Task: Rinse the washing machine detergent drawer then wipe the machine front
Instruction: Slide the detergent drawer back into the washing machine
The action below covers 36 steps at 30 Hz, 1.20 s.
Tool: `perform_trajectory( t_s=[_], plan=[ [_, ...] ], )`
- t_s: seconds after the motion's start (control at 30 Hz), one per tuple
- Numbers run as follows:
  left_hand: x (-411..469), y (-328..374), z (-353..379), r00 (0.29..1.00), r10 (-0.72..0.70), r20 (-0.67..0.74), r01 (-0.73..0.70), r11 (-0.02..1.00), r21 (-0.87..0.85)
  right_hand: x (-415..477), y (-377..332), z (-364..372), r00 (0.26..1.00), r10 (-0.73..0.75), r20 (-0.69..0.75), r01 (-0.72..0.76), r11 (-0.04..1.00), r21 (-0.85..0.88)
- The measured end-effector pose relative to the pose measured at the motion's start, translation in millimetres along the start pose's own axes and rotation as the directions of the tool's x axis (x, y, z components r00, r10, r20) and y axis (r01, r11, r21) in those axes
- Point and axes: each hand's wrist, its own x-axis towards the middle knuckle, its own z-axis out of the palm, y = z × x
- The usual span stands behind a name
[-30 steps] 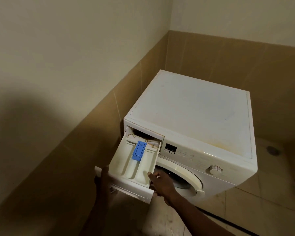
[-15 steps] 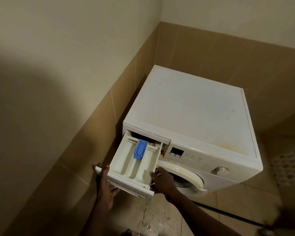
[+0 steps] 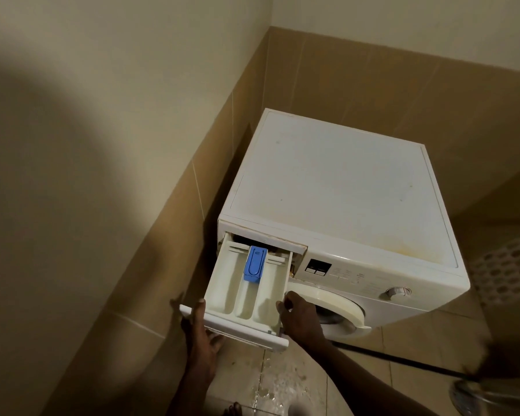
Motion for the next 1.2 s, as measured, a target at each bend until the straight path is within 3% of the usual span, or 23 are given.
perform_trajectory(
  t_s=[0.3,0.63,0.83,1.2],
  plan=[
    [-7.7,-4.7,6.0,0.998,0.049,-0.029,-0.049,0.999,0.013,0.6,3.4,4.1,0.999,-0.006,-0.035,0.008,0.999,0.033],
    [-2.9,3.3,-5.1,0.997,0.034,0.065,-0.04,0.994,0.099,-6.7,4.6,10.7,0.997,0.067,-0.03,-0.056,0.962,0.269],
    [-2.9,2.6,1.8,0.999,0.008,0.04,-0.011,0.997,0.078,-3.5,9.9,4.5,0.999,0.036,-0.018,-0.033,0.986,0.166],
    [11.1,-2.4,-3.1,0.999,-0.008,0.033,0.007,0.999,0.032,2.6,4.6,7.9,0.998,0.056,-0.036,-0.049,0.985,0.165]
  ],
)
